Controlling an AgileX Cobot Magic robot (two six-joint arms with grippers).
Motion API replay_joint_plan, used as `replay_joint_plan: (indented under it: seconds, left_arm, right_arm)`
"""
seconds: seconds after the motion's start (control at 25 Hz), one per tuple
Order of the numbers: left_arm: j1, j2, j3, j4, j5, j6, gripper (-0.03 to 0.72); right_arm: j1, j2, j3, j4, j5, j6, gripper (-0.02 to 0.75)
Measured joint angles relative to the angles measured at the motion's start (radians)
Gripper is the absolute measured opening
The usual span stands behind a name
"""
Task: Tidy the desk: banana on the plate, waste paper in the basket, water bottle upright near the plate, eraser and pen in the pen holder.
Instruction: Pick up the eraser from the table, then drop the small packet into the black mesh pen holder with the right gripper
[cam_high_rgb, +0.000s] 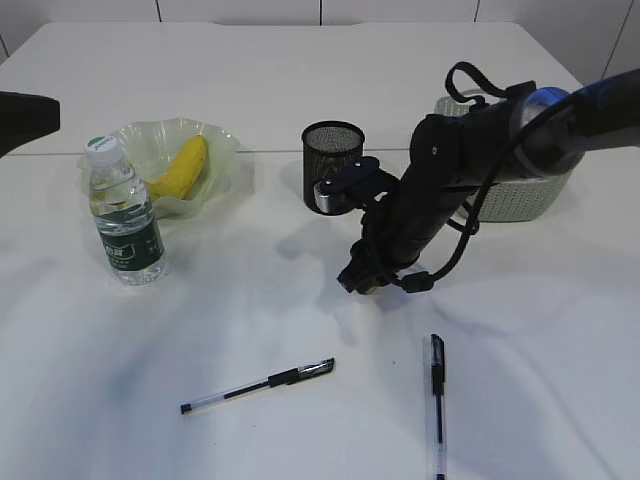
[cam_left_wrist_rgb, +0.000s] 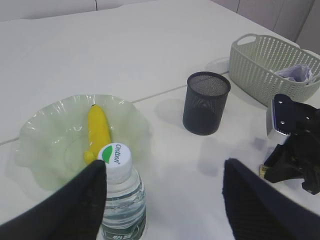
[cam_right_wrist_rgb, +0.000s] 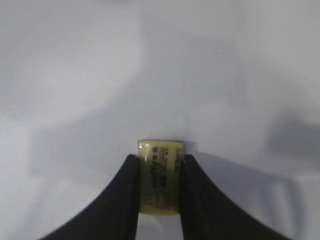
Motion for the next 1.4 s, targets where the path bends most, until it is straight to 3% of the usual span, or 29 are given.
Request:
replay_joint_plan:
  seconds: [0.64, 1.4]
  left_arm:
    - [0.000, 0.000, 0.000, 0.000, 0.000, 0.000, 0.512]
    - [0.000, 0.000, 0.000, 0.001, -0.001, 0.000, 0.508]
  right_arm:
    - [0.000, -0.134, -0.001, -0.056, 0.077, -0.002, 0.155]
    - [-0.059, -0.157, -0.215, -0.067, 0.048, 0.010, 0.155]
